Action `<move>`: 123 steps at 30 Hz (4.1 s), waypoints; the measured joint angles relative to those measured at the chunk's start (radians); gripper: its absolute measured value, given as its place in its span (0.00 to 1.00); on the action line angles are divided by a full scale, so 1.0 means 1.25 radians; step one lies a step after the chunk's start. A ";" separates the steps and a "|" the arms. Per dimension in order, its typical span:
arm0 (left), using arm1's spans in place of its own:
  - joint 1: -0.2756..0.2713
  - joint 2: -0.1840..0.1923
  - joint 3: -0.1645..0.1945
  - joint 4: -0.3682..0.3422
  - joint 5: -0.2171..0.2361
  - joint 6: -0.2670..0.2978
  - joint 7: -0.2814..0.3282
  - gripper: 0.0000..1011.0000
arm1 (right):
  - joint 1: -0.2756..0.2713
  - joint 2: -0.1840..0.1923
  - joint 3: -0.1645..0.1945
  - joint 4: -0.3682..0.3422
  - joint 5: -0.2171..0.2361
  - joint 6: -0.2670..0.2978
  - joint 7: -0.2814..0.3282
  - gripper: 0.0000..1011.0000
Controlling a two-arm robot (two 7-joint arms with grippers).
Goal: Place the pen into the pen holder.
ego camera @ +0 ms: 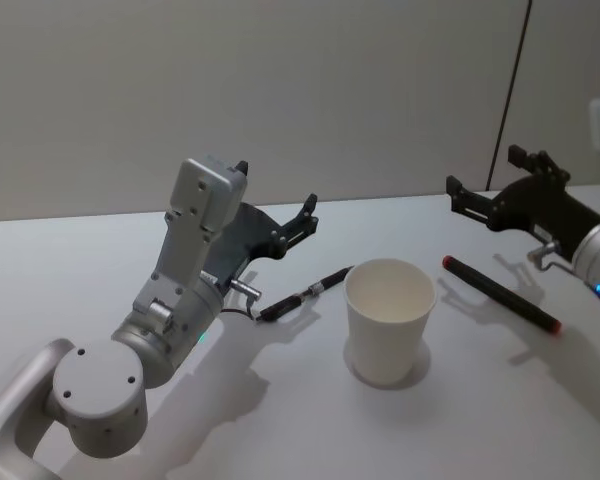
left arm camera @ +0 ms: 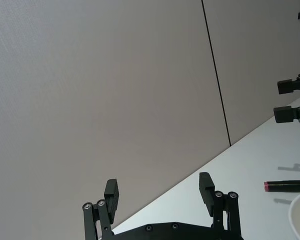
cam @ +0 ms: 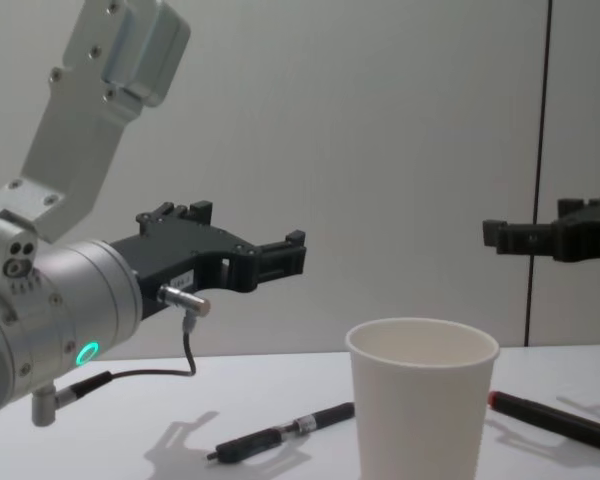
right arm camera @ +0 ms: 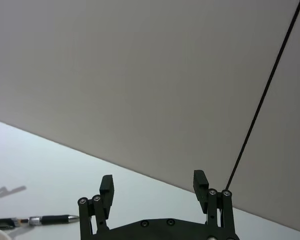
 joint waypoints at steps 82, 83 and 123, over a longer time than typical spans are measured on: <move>0.000 0.000 0.000 0.000 0.000 0.000 0.000 0.99 | 0.240 0.002 -0.061 0.387 -0.134 0.233 0.333 0.88; 0.000 0.000 0.000 0.000 0.000 0.000 0.000 0.99 | 0.240 0.002 -0.061 0.387 -0.134 0.232 0.334 0.88; 0.000 0.000 0.000 0.000 0.000 0.000 0.000 0.99 | 0.241 0.001 -0.067 0.397 -0.138 0.228 0.338 0.64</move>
